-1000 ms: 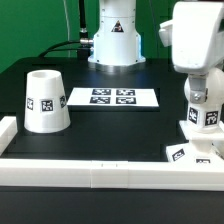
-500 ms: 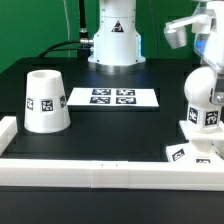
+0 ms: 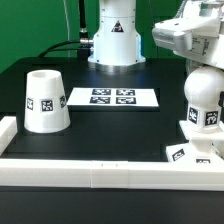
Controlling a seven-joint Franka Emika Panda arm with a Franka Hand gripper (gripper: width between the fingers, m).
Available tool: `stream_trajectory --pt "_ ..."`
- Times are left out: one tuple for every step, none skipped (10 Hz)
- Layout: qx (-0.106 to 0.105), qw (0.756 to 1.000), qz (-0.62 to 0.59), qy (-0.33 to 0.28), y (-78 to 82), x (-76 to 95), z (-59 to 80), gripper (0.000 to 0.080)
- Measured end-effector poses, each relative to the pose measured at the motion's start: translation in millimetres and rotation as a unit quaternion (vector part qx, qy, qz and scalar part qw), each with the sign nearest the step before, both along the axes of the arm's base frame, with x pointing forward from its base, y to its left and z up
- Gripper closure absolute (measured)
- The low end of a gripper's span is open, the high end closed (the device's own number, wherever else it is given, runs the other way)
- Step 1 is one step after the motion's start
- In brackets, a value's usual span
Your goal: Assemble lamp
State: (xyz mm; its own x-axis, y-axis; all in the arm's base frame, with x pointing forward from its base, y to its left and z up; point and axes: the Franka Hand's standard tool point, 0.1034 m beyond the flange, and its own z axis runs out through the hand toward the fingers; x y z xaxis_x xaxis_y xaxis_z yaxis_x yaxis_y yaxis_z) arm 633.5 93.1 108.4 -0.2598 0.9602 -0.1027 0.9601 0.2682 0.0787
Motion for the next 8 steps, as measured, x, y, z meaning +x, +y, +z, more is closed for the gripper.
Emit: stream_trajectory --pt "0.000 1.000 -0.001 0.000 -0.3 0.0 -0.1 0.0224" --pt "0.000 1.000 -0.001 0.000 -0.4 0.0 -0.1 0.0223" --pt "0.000 1.000 -0.001 0.000 -0.5 0.1 -0.1 0.0223" --pt "0.001 1.000 -0.010 -0.001 -0.4 0.1 -0.1 0.0223" --pt "0.002 1.000 -0.020 -0.002 -0.5 0.1 -0.1 0.0223" --pt "0.004 1.000 -0.028 0.000 -1.2 -0.4 -0.2 0.0223" --pt "0.013 0.997 -0.082 0.001 -2.2 -1.0 -0.2 0.0223" --pt "0.022 0.990 -0.138 -0.001 -2.7 -1.1 -0.3 0.0222"
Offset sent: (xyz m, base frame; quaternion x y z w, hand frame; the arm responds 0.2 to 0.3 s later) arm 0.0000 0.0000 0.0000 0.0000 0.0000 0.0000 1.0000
